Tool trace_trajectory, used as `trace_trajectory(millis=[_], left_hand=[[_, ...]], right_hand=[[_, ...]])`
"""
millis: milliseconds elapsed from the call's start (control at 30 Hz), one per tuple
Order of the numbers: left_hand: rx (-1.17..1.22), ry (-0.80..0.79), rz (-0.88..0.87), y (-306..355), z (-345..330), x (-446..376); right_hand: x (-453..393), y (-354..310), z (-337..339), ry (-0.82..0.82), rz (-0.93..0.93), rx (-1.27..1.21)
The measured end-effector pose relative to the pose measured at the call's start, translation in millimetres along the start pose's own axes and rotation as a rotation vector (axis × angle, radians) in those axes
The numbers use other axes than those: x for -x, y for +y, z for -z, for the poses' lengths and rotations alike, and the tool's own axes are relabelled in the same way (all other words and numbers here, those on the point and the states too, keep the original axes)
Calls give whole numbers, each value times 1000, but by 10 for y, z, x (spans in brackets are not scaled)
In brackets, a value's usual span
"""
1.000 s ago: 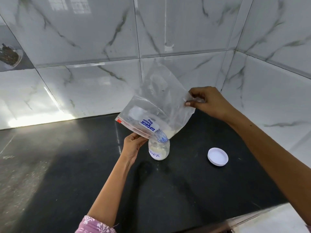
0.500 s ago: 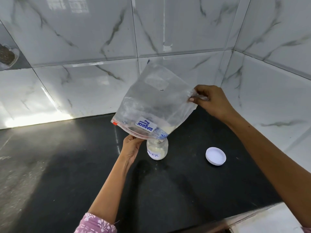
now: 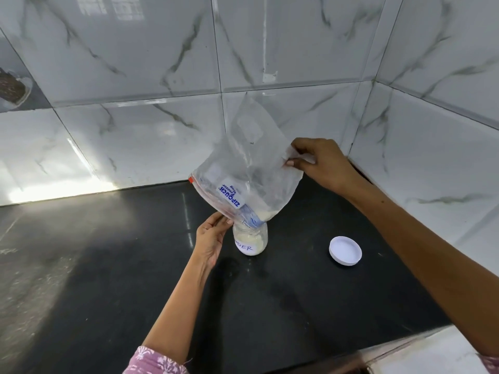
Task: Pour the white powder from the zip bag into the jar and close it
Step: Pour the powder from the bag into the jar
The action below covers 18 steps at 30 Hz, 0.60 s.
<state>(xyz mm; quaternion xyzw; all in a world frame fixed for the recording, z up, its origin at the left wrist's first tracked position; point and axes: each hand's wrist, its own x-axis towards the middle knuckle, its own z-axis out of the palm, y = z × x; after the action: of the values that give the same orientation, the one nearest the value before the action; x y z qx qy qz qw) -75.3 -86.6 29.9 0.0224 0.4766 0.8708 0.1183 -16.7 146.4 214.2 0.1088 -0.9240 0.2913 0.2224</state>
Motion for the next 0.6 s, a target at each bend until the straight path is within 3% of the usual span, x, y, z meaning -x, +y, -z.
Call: trace_trajectory(millis=[200, 367, 600], left_hand=[[3, -18, -8, 30, -117, 61], [-278, 90, -67, 24, -49, 82], [-360, 89, -76, -11, 24, 136]], right_hand=[[29, 27, 2, -6, 21, 28], [28, 94, 71, 74, -16, 13], [21, 10, -12, 29, 25, 4]])
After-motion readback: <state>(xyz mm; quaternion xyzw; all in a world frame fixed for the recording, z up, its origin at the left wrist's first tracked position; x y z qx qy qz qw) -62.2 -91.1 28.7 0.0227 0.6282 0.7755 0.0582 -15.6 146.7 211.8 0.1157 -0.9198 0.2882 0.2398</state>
